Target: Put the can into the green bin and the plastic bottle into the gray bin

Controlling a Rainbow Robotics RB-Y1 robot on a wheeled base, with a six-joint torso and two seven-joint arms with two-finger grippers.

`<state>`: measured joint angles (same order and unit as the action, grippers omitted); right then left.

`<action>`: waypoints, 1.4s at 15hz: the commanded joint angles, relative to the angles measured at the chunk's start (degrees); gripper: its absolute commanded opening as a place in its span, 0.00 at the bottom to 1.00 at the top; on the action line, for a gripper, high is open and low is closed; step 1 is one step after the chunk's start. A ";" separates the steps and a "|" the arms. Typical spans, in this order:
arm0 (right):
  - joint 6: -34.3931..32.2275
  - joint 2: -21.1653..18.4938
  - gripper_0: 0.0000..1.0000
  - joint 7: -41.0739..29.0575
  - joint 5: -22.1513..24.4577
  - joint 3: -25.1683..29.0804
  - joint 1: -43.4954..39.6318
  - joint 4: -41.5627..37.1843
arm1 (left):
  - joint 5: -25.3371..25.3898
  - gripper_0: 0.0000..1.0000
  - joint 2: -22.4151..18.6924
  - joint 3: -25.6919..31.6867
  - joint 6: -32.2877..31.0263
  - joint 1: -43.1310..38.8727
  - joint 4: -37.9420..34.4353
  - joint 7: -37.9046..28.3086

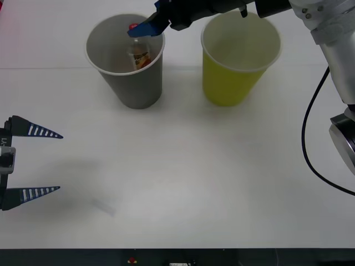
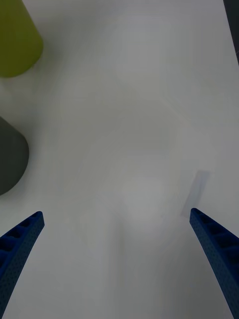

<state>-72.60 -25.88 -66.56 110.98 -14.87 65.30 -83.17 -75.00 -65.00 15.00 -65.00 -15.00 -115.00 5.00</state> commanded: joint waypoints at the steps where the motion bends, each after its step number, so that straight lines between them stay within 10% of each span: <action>1: -0.79 -4.89 1.00 0.03 -2.26 2.48 -7.74 -11.13 | 0.00 1.00 0.00 0.00 0.00 0.00 0.00 0.00; 11: 0.88 -24.75 1.00 5.92 -19.49 17.51 -40.34 -40.84 | 0.00 1.00 0.00 0.00 0.00 0.00 0.00 0.00; 21: -9.67 -29.32 1.00 27.28 -33.11 37.46 -62.23 -39.61 | 0.00 1.00 0.00 0.00 0.00 0.00 0.00 0.00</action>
<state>-81.38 -55.08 -41.07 78.71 21.64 4.09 -123.74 -75.00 -65.00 15.00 -65.00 -15.00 -115.00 5.00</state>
